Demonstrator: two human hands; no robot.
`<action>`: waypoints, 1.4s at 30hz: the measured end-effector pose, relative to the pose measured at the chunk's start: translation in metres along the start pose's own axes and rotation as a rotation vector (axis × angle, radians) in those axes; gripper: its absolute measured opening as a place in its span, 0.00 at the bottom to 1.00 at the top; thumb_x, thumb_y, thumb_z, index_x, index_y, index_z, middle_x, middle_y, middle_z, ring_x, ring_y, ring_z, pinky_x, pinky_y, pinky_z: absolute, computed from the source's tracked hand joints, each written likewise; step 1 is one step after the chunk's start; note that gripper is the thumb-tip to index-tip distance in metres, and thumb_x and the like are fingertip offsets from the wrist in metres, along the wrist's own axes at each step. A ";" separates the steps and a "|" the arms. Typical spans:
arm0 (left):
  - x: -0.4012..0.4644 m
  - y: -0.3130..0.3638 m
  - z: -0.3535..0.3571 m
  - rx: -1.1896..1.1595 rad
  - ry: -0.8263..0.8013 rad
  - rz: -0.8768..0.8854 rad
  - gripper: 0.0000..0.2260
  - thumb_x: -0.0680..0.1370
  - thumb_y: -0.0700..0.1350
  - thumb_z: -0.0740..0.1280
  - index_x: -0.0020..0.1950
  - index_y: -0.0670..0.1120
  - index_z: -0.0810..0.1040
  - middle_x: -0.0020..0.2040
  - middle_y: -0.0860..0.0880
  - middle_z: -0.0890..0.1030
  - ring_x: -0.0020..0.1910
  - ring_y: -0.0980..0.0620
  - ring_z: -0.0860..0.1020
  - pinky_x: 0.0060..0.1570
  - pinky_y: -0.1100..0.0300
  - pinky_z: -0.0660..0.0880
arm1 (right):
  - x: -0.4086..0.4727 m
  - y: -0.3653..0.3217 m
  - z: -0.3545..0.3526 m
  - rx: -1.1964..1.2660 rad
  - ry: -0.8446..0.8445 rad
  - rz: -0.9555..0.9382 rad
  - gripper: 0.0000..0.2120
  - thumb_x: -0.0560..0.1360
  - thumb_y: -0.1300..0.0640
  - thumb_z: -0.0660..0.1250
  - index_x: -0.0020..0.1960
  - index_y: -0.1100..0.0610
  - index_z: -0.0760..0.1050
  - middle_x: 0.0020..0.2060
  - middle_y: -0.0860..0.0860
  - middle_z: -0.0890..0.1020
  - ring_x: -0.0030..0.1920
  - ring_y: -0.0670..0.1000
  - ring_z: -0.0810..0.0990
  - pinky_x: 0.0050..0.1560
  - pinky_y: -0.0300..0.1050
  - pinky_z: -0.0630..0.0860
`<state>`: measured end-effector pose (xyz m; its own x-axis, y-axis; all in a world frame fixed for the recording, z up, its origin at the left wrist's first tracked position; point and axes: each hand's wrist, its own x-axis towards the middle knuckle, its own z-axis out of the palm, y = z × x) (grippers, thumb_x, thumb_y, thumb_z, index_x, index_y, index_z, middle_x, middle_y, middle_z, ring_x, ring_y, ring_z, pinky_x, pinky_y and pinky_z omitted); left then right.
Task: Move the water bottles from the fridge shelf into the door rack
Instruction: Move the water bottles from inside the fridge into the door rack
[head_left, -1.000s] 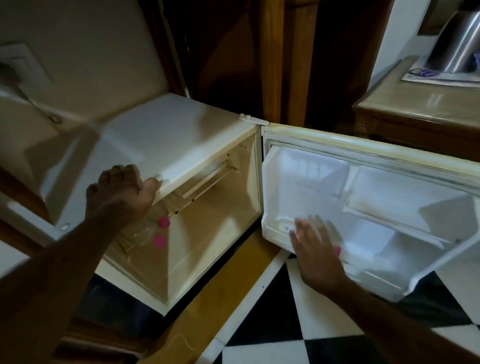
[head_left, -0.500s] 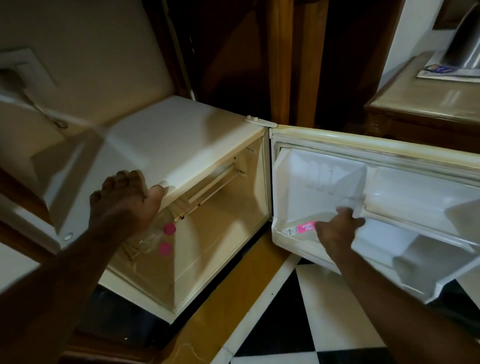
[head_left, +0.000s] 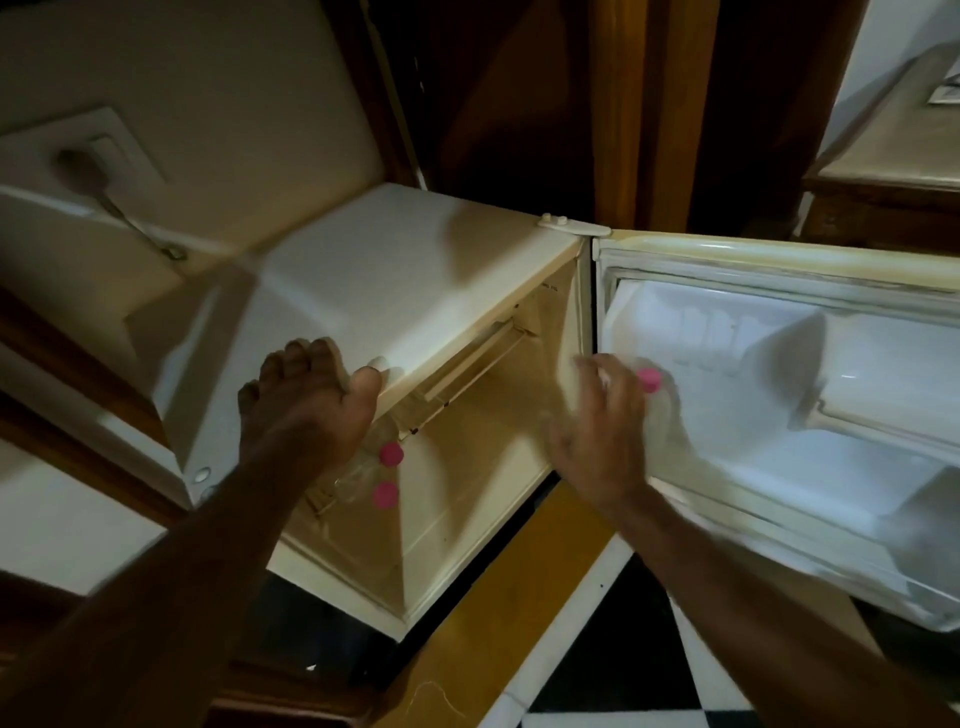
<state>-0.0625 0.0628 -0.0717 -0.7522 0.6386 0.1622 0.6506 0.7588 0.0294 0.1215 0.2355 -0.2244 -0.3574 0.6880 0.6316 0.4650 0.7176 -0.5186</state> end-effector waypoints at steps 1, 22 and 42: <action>0.000 0.000 0.000 0.003 -0.007 -0.003 0.43 0.70 0.69 0.40 0.74 0.43 0.63 0.74 0.39 0.68 0.73 0.38 0.66 0.69 0.38 0.64 | 0.001 -0.024 0.011 0.107 -0.061 0.004 0.28 0.72 0.49 0.70 0.67 0.59 0.68 0.61 0.60 0.73 0.61 0.58 0.73 0.58 0.49 0.71; 0.004 -0.007 0.002 0.004 0.018 0.004 0.41 0.70 0.73 0.40 0.63 0.43 0.67 0.63 0.37 0.72 0.65 0.36 0.72 0.58 0.40 0.68 | -0.055 -0.023 -0.092 0.714 -0.143 0.990 0.10 0.67 0.51 0.75 0.33 0.57 0.81 0.24 0.52 0.84 0.26 0.52 0.85 0.34 0.56 0.85; 0.007 -0.008 0.007 0.035 0.077 0.061 0.39 0.75 0.72 0.43 0.64 0.40 0.69 0.61 0.34 0.74 0.63 0.32 0.73 0.57 0.37 0.71 | 0.059 0.070 -0.092 -0.592 -0.651 0.319 0.15 0.74 0.61 0.68 0.60 0.61 0.74 0.56 0.59 0.81 0.56 0.61 0.80 0.55 0.52 0.78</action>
<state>-0.0734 0.0618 -0.0773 -0.7002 0.6730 0.2382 0.6898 0.7238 -0.0175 0.2070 0.3159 -0.1706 -0.4420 0.8965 -0.0301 0.8920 0.4358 -0.1204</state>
